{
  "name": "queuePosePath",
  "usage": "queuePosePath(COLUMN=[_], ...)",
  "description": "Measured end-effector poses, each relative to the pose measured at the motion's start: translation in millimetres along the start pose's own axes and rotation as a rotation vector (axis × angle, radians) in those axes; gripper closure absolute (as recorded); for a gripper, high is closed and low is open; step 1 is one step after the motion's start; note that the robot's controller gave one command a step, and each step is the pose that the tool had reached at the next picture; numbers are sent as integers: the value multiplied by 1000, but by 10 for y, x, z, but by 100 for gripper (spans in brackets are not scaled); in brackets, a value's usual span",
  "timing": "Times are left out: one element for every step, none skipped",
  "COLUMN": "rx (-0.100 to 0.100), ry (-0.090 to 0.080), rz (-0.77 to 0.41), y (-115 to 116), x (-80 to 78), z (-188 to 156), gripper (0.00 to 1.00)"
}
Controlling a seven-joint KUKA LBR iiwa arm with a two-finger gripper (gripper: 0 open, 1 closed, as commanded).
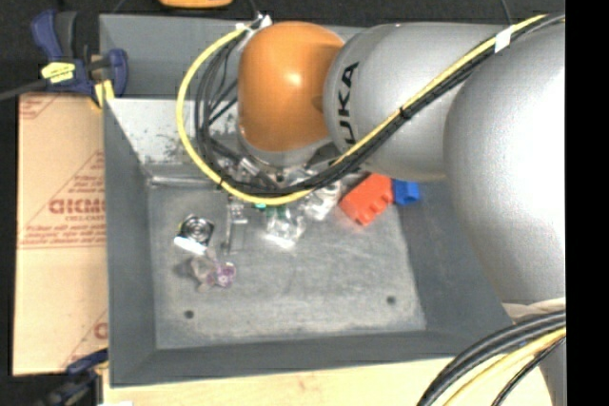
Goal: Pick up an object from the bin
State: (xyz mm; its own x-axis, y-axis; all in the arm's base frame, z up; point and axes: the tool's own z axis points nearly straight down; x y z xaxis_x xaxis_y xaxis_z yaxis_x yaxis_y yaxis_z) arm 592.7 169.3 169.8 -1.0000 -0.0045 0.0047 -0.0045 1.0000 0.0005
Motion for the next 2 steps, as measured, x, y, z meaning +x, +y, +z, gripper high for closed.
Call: queuePosePath(rx=[0,1], ry=[1,-5], rz=[43,-96], y=[277,10], x=[516,641], z=[1039,688], gripper=[0,0])
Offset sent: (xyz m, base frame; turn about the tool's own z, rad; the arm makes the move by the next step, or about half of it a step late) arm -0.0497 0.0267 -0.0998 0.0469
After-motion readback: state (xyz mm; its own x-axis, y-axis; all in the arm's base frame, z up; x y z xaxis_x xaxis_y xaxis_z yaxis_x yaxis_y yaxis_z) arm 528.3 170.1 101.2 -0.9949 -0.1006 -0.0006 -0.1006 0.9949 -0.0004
